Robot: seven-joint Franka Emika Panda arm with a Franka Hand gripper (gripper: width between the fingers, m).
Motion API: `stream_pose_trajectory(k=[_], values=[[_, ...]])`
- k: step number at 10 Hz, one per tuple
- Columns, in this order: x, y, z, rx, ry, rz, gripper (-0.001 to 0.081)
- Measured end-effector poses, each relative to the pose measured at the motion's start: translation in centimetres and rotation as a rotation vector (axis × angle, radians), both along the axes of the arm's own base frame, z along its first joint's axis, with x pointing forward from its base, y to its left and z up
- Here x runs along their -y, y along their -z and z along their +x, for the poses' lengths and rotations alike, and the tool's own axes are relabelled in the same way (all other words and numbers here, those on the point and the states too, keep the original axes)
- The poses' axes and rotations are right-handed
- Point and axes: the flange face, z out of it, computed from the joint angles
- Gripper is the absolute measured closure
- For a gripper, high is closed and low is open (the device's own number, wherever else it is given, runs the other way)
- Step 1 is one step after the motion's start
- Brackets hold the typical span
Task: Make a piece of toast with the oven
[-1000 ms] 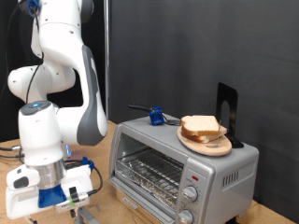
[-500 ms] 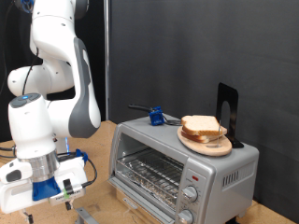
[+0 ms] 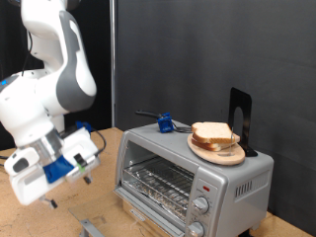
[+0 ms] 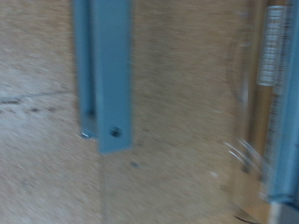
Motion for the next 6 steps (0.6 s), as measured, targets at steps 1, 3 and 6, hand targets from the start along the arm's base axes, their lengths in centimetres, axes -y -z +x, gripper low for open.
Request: stream_pose_trajectory(k=[1,3,6], values=[[-0.2,-1.7,-0.2,0.028,-0.007,0.043,-0.0003],[-0.9,-5.1,-0.6,0.071,-0.024,0.104,-0.0003],[-2.8,-9.2,-1.7,0.067,0.002,0.103,-0.0003]])
